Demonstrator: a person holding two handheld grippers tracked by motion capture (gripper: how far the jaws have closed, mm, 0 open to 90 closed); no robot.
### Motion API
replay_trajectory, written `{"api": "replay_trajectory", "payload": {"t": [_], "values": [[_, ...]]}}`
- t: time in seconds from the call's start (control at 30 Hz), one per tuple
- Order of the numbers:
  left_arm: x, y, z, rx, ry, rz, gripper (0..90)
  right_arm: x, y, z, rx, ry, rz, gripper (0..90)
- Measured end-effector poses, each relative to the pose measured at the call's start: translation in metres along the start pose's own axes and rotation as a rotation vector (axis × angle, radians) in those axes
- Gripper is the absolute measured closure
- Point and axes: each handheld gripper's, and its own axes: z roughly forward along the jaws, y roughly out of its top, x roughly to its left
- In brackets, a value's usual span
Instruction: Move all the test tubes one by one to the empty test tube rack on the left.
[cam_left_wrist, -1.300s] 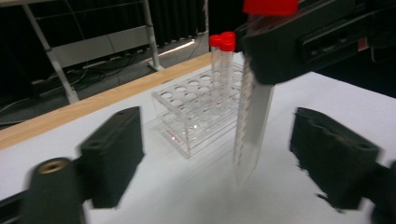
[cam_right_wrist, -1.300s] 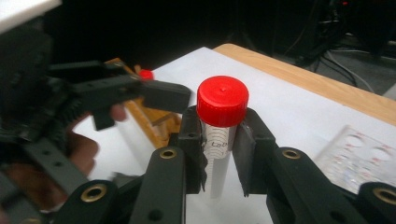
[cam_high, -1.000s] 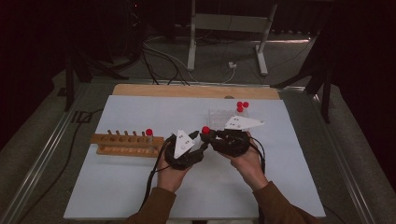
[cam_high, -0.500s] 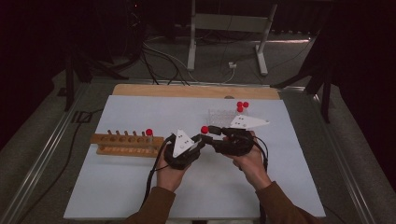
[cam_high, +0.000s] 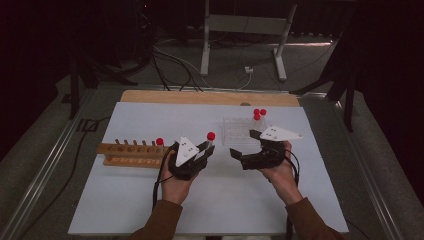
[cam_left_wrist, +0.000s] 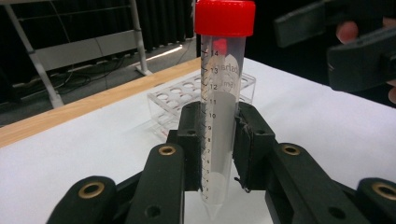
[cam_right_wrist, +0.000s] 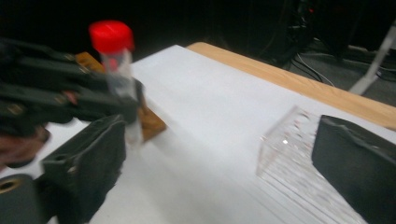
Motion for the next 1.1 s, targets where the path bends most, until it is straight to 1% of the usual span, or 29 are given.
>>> {"api": "replay_trajectory", "payload": {"t": [0.13, 0.27, 0.5, 0.67, 0.83, 1.0, 1.1], "values": [[0.005, 0.0, -0.005, -0.007, 0.007, -0.015, 75.4, -0.007, -0.006, -0.005, -0.005, -0.038, 0.005, 0.0], [0.01, 0.0, -0.01, -0.017, 0.014, -0.031, 75.4, -0.012, -0.013, -0.01, -0.006, -0.066, 0.008, 0.0], [0.018, 0.0, -0.02, -0.026, 0.026, -0.05, 75.5, -0.021, -0.023, -0.018, -0.017, -0.092, 0.034, 0.0], [0.027, 0.0, -0.028, -0.032, 0.033, -0.065, 75.6, -0.028, -0.029, -0.025, -0.034, -0.112, 0.064, 0.0], [0.033, -0.001, -0.039, -0.042, 0.043, -0.067, 75.5, -0.034, -0.034, -0.032, -0.046, -0.129, 0.087, 0.0], [0.041, -0.004, -0.051, -0.053, 0.055, -0.072, 75.5, -0.038, -0.036, -0.038, -0.058, -0.142, 0.096, 0.0], [0.048, -0.005, -0.058, -0.053, 0.064, -0.067, 75.5, -0.039, -0.037, -0.041, -0.062, -0.148, 0.101, 0.0]]}}
